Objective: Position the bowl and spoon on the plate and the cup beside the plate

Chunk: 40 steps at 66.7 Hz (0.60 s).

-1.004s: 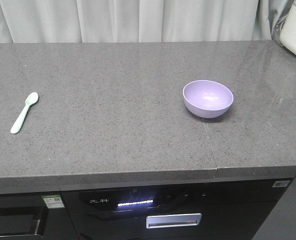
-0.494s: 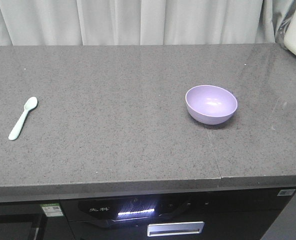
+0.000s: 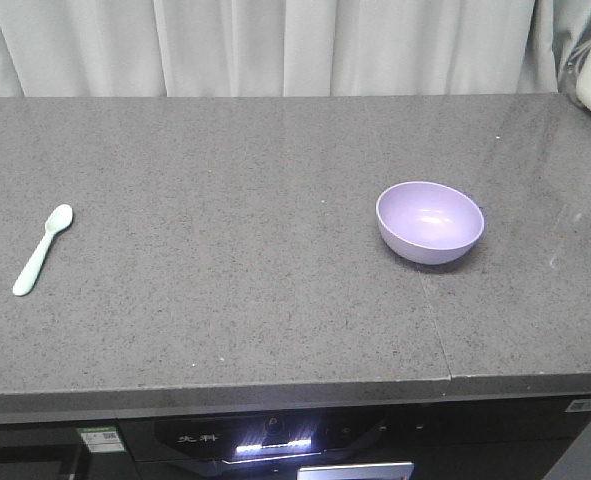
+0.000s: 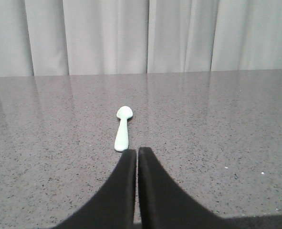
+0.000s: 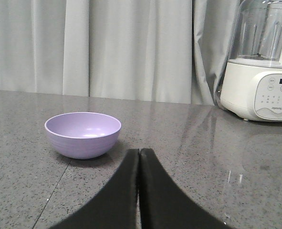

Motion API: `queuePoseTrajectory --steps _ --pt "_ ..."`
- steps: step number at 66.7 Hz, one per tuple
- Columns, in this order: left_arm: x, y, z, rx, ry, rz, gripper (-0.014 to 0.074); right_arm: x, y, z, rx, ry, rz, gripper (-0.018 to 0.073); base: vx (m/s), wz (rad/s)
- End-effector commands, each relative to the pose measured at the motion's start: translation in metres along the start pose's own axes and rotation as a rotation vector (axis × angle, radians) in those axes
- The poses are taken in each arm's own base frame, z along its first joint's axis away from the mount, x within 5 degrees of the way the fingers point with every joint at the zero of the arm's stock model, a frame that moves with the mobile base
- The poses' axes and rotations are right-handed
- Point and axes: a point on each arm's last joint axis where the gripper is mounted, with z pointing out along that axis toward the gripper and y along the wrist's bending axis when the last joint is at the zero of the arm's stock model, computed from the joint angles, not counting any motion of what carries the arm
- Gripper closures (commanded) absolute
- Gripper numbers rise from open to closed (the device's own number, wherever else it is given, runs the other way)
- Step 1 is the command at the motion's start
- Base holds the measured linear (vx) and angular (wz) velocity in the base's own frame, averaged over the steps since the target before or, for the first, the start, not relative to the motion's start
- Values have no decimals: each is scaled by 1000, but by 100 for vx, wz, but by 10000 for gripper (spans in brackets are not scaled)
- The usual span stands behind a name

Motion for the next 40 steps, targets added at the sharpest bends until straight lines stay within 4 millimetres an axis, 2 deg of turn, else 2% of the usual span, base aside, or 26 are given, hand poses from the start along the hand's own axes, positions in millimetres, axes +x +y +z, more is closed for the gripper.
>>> queuePoseTrajectory --steps 1,40 --pt "4 0 2 8 -36 -9 603 -2 0 -1 2 -73 -9 564 4 1" --pt "4 0 2 8 -36 -9 603 -2 0 -1 2 -73 -9 564 3 1"
